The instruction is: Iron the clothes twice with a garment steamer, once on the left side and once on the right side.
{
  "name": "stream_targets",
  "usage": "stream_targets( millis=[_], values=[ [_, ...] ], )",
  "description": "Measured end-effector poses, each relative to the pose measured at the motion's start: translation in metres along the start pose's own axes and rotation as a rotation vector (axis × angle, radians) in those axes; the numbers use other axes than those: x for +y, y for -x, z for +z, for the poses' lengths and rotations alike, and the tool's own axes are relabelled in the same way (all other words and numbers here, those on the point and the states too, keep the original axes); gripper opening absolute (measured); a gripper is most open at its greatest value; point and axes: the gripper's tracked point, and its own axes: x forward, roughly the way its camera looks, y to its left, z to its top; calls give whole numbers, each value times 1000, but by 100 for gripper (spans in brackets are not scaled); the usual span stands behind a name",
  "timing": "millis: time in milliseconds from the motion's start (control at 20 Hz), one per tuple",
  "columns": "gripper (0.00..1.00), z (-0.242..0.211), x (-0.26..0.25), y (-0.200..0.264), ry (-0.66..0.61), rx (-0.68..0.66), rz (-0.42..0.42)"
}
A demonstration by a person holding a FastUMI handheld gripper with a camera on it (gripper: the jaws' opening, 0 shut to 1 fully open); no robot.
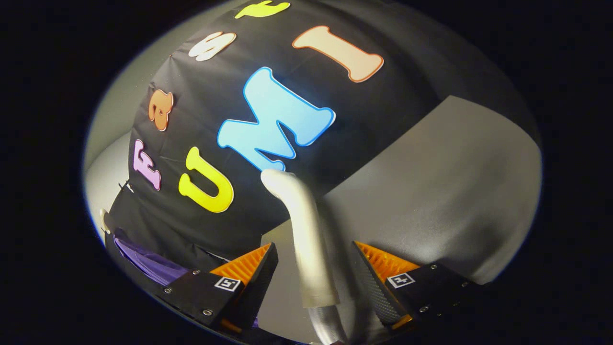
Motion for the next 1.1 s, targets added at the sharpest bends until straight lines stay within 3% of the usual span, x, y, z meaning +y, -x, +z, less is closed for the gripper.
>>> stream_targets(
  millis=[150,400,550,800,900,1100],
  values=[
    [94,-5,7,-4,-121,50,59],
    [90,-22,17,-11,-151,111,94],
    [76,-27,6,-14,-155,129,62],
    [43,-24,4,-7,-199,95,78],
    [37,-22,7,-4,-170,66,76],
    [34,-51,18,29,-191,48,91]
  ],
)
